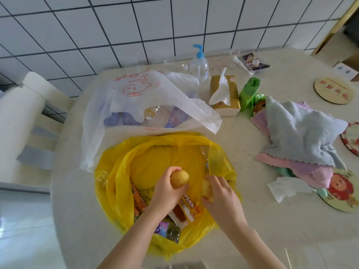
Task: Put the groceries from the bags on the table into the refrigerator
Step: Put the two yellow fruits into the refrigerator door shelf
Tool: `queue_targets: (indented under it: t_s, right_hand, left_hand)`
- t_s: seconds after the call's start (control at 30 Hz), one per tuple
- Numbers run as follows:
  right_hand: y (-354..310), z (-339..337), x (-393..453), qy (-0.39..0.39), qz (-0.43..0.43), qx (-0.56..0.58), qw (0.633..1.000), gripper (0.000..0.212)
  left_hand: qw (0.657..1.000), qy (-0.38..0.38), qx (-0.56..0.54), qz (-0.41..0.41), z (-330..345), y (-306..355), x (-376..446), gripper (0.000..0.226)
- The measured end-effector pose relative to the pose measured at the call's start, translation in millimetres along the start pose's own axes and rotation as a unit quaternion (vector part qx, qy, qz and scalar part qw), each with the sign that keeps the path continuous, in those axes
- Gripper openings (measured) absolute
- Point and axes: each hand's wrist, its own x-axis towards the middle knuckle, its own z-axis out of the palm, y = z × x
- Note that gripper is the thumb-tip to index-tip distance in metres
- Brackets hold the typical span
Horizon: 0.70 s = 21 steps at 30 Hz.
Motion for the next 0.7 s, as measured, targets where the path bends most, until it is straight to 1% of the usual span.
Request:
queue_targets:
  t_s: [0.1,0.2,0.33,0.47,0.7]
  right_hand:
    - [-21.1,-11.7,3.9,-0.005,-0.009,0.064,0.998,0.061]
    - [-40.4,-17.4,5.6,-0.006,-0.039,0.1,0.994,0.06]
    - [-68.2,-17.0,1.6,0.013,-0.096,0.124,0.988,0.06]
    - [-112.3,-15.6,-16.5,0.025,-0.175,0.137,0.975,0.059]
    - [-191.5,0.7,-89.7,-0.005,-0.282,0.168,0.945,0.058]
  left_hand:
    - [0.994,0.041,-0.094,-0.032,-19.5,3.5,-11.3,0.05]
    - [0.983,0.086,-0.155,-0.041,-39.7,2.7,-26.8,0.05]
    - [0.965,0.149,-0.213,-0.042,-66.8,-3.5,-54.6,0.05]
    - [0.942,0.208,-0.263,-0.02,-95.1,-14.1,-98.4,0.05]
    - [0.901,0.296,-0.316,-0.017,-135.0,-40.4,-210.6,0.047]
